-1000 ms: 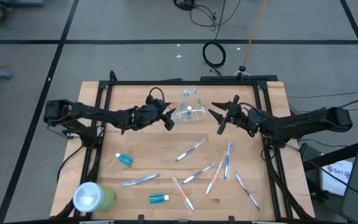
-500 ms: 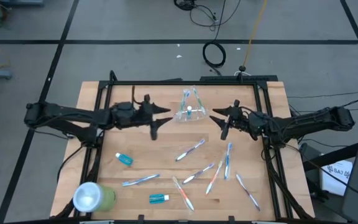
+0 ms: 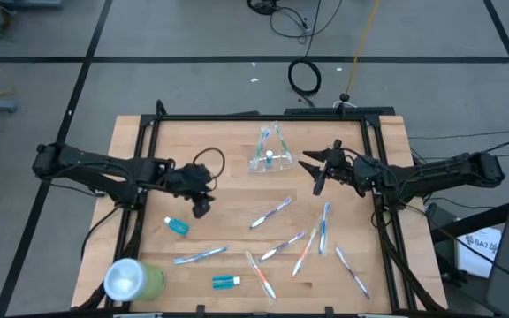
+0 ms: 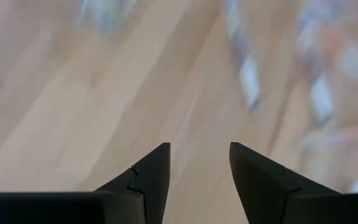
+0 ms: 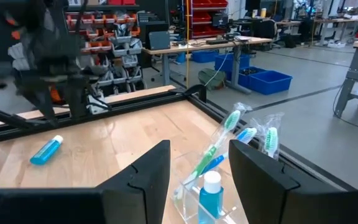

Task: Pick & Place toothbrushing station
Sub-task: Put the top mouthwash into the middle section of the transparent organizer

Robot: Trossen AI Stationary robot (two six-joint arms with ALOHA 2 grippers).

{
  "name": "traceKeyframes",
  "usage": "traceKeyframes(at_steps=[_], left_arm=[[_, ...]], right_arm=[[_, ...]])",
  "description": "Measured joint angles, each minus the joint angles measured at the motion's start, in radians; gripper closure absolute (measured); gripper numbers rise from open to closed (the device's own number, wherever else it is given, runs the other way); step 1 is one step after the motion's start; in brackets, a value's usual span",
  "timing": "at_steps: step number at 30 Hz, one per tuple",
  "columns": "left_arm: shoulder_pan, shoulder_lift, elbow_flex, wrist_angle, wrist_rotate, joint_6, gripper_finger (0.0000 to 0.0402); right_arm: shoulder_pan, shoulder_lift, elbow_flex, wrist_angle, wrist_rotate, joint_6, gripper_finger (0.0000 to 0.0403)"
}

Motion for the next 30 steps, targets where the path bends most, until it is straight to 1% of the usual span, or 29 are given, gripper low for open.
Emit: traceKeyframes(at_steps=[7, 9, 12, 15, 20, 22, 24, 27, 30], left_arm=[[-0.018, 0.006, 0.0, -0.407, 0.025, 0.234, 0.0229], [-0.017, 0.007, 0.0, -0.492, 0.028, 0.272, 0.0229], [-0.017, 0.007, -0.004, -0.574, 0.079, 0.298, 0.0229], [-0.019, 0.006, -0.038, -0.579, 0.121, 0.314, 0.0229], [-0.051, 0.006, -0.15, -0.545, 0.218, 0.318, 0.0229], [-0.072, 0.007, -0.189, -0.543, 0.242, 0.292, 0.0229], [-0.094, 0.007, -0.202, -0.538, 0.269, 0.253, 0.0229], [-0.13, 0.007, -0.203, -0.522, 0.274, 0.215, 0.0229], [-0.165, 0.008, -0.203, -0.457, 0.242, 0.216, 0.0229]], right_arm=[[0.0, 0.0, 0.0, -0.001, 0.0, 0.0, 0.0248], [0.0, 0.0, 0.0, -0.001, 0.0, -0.001, 0.0248], [0.0, 0.0, 0.0, -0.001, 0.0, -0.002, 0.0248], [0.0, 0.0, 0.0, -0.001, 0.0, -0.002, 0.0248], [0.0, 0.0, 0.0, -0.003, -0.001, -0.002, 0.0248], [0.0, 0.0, 0.0, -0.008, 0.0, -0.003, 0.0248], [0.0, 0.0, 0.0, -0.008, -0.001, -0.006, 0.0248], [0.0, 0.0, 0.0, -0.008, -0.001, -0.01, 0.0248], [0.0, 0.0, 0.0, -0.008, -0.001, -0.01, 0.0248]])
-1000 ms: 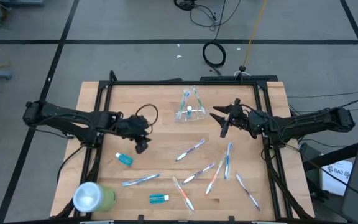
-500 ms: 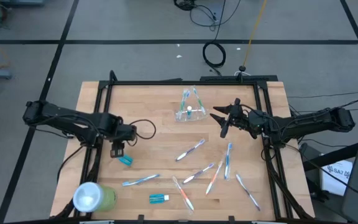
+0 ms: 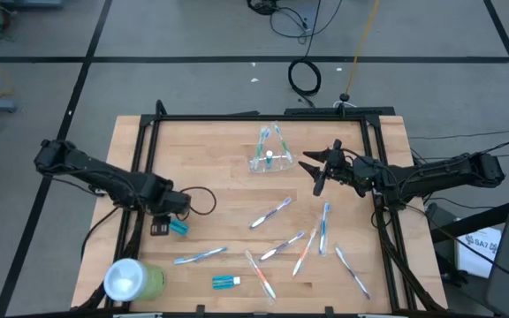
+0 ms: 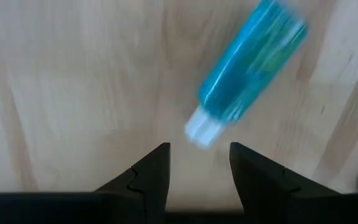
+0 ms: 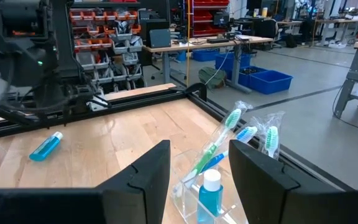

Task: Pick & Place toothbrushing station
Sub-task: Put the top mouthwash into the middle section of the transparent organizer

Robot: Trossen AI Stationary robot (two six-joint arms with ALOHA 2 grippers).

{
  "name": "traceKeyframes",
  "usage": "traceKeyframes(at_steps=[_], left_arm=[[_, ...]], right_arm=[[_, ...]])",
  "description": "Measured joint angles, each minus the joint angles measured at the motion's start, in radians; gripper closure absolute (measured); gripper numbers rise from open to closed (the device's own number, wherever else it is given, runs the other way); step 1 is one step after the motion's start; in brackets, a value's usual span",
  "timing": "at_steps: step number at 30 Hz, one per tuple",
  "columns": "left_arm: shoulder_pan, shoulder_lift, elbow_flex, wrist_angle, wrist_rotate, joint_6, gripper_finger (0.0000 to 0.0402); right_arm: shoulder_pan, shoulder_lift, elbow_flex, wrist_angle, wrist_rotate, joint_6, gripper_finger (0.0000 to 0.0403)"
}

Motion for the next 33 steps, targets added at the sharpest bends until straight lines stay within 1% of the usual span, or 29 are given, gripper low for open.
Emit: traceKeyframes(at_steps=[4, 10, 14, 16, 22, 24, 30, 33], left_arm=[[-0.054, 0.0, -0.004, 0.02, -0.021, -0.004, 0.0229], [-0.12, 0.0, -0.089, 0.089, -0.021, -0.154, 0.0229], [-0.168, 0.0, -0.134, 0.19, -0.067, -0.164, 0.0229], [-0.187, 0.0, -0.146, 0.23, -0.069, -0.15, 0.0229], [-0.229, -0.001, -0.165, 0.271, -0.07, -0.131, 0.023], [-0.236, -0.001, -0.167, 0.293, -0.078, -0.107, 0.024], [-0.231, -0.001, -0.168, 0.327, -0.087, -0.082, 0.0298], [-0.219, 0.0, -0.16, 0.327, -0.093, -0.052, 0.0306]], right_arm=[[0.0, 0.0, 0.0, 0.0, 0.0, 0.0, 0.0248], [0.0, 0.0, 0.0, -0.052, 0.0, 0.0, 0.0248], [0.0, 0.0, 0.0, -0.051, 0.0, -0.001, 0.0248], [0.0, 0.0, 0.0, -0.052, 0.0, -0.001, 0.0248], [-0.001, 0.0, 0.0, -0.051, 0.0, -0.001, 0.0248], [-0.001, 0.0, 0.0, -0.051, 0.0, -0.001, 0.0248], [-0.001, 0.0, 0.0, -0.051, 0.0, -0.001, 0.0248], [-0.001, 0.0, 0.0, -0.051, 0.0, -0.017, 0.0248]])
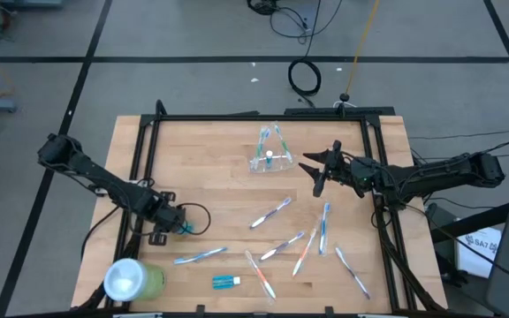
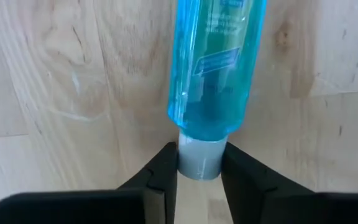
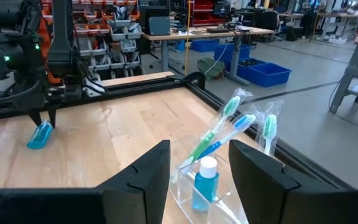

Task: Pick & Place toothbrushing station
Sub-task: Put the top mouthwash into the middle section of the transparent organizer

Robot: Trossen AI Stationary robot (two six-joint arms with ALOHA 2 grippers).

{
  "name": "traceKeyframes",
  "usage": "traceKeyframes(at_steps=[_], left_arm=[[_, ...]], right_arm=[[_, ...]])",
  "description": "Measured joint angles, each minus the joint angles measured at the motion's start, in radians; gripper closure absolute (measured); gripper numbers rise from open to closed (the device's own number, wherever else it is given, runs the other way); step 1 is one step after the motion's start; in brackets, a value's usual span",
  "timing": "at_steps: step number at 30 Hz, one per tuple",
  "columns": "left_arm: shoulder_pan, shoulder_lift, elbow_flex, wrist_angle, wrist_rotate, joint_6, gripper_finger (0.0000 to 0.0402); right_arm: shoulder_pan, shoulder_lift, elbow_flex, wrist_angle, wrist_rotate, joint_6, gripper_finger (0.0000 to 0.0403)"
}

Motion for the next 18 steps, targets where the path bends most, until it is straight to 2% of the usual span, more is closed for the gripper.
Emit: traceKeyframes(at_steps=[6, 9, 12, 15, 18], left_arm=[[0.002, 0.001, 0.102, 0.043, -0.119, 0.121, 0.0299], [0.001, 0.001, 0.182, 0.077, -0.172, 0.262, 0.0304], [0.003, 0.0, 0.266, 0.126, -0.287, 0.402, 0.0306], [0.008, 0.001, 0.316, 0.184, -0.387, 0.543, 0.0307], [0.029, 0.006, 0.337, 0.279, -0.443, 0.686, 0.0307]], right_arm=[[-0.011, 0.0, 0.0, 0.002, 0.0, -0.013, 0.0248], [-0.024, 0.0, 0.0, 0.005, 0.0, -0.006, 0.0248], [-0.035, 0.0, 0.0, 0.007, 0.001, 0.01, 0.0248], [-0.037, 0.001, 0.0, 0.009, 0.0, 0.042, 0.0248], [-0.037, 0.001, 0.0, 0.01, -0.002, 0.051, 0.0248]])
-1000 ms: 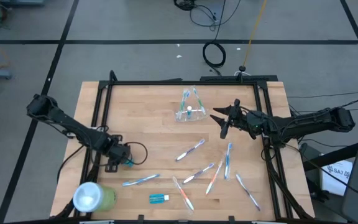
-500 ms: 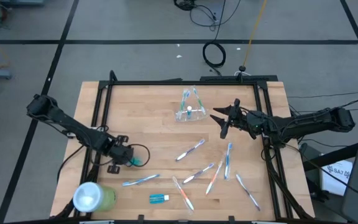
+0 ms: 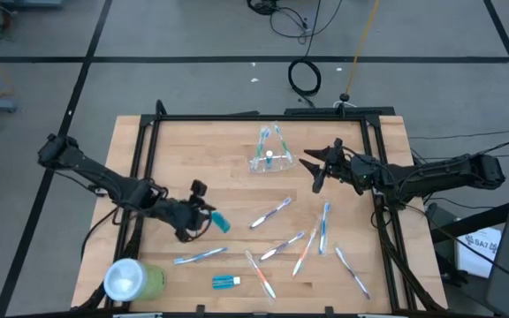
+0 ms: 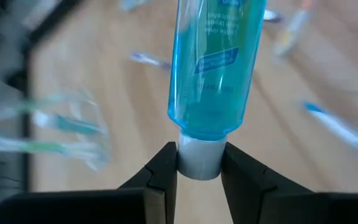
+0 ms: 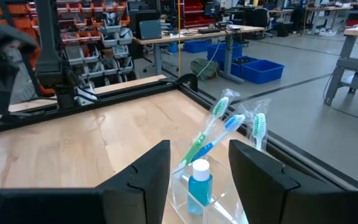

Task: Pick & Place toothbrushing station
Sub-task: Put the top mouthwash into the middle section of the transparent organizer

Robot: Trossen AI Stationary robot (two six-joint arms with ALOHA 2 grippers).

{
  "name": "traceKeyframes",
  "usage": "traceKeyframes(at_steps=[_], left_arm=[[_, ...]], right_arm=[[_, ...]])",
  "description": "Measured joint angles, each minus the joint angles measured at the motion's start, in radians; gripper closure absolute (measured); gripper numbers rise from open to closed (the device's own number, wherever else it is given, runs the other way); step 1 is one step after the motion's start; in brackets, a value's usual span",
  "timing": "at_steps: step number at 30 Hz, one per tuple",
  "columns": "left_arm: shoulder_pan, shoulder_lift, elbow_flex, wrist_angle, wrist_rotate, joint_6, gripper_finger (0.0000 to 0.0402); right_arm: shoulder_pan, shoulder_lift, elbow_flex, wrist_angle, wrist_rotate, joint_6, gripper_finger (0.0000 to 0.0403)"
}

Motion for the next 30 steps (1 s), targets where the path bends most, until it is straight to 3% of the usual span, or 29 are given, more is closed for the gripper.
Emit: traceKeyframes(at_steps=[6, 12, 21, 25, 30], left_arm=[[0.059, 0.036, 0.0, 0.18, -0.07, 0.302, 0.0308], [0.145, 0.134, -0.001, 0.398, -0.14, 0.712, 0.0308], [0.265, 0.319, -0.002, 0.757, -0.169, 1.195, 0.0309], [0.281, 0.374, -0.002, 0.925, -0.19, 1.373, 0.0309], [0.305, 0.389, 0.022, 0.868, -0.246, 1.387, 0.0309]], right_arm=[[0.0, 0.004, 0.0, 0.036, 0.0, 0.031, 0.0248], [0.0, 0.041, 0.0, 0.113, -0.011, 0.266, 0.0248], [-0.05, 0.174, 0.005, 0.241, -0.215, 0.424, 0.0248], [-0.073, 0.252, 0.042, 0.248, -0.278, 0.431, 0.0248], [-0.078, 0.347, 0.113, 0.244, -0.39, 0.386, 0.0248]])
